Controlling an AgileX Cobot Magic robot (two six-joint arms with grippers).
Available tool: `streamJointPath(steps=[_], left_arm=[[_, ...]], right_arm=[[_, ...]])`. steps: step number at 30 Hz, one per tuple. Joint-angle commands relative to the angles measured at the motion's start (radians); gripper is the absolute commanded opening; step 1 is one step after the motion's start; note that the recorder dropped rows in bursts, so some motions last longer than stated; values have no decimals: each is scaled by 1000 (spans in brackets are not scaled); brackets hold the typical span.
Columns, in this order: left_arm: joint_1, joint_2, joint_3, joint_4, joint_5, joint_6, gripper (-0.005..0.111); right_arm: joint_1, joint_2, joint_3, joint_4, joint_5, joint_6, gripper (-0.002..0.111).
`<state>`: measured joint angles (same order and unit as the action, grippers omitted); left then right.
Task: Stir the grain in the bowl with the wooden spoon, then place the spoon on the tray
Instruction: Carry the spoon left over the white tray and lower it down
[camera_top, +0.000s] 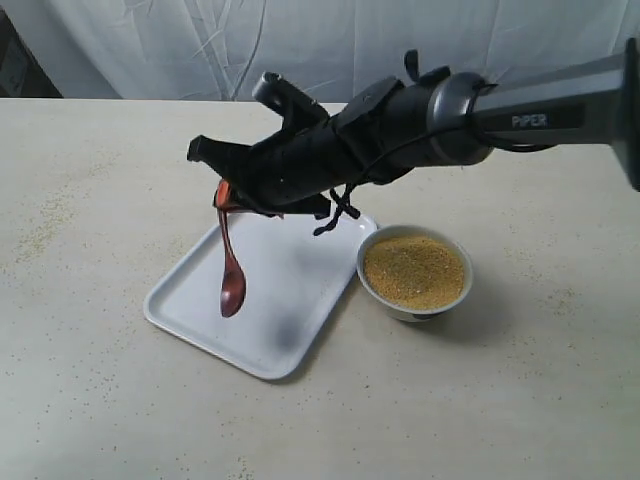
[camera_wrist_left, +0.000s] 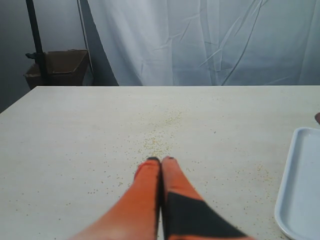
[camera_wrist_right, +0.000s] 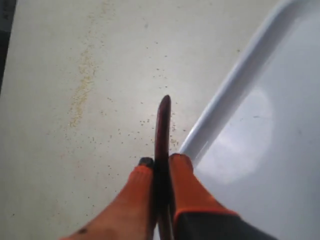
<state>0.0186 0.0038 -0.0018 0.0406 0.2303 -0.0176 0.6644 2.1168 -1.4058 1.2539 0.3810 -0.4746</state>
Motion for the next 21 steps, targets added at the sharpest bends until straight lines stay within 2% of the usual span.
streamJointPath(steps=[1,6,9,17,18,19,21], left_arm=[[4,-4,2,5,1,0,0],[4,-4,2,5,1,0,0],[4,-4,2,5,1,0,0],[4,-4,2,5,1,0,0],[4,-4,2,5,1,0,0],[4,-4,2,5,1,0,0],[4,-4,2,5,1,0,0]], right_arm=[[-5,41,-12,16,-15,31,4],[-5,48,-12,-2,-41,26,37],[-5,48,-12,-54,-66,26,47],[-52,-19,-17,-219,-52,35,47],[-65,-62,-17,-303,-50,30,45],[-71,-84,-17,-394,-24,30,41],[-88,-133,-17,-635,121,30,19]])
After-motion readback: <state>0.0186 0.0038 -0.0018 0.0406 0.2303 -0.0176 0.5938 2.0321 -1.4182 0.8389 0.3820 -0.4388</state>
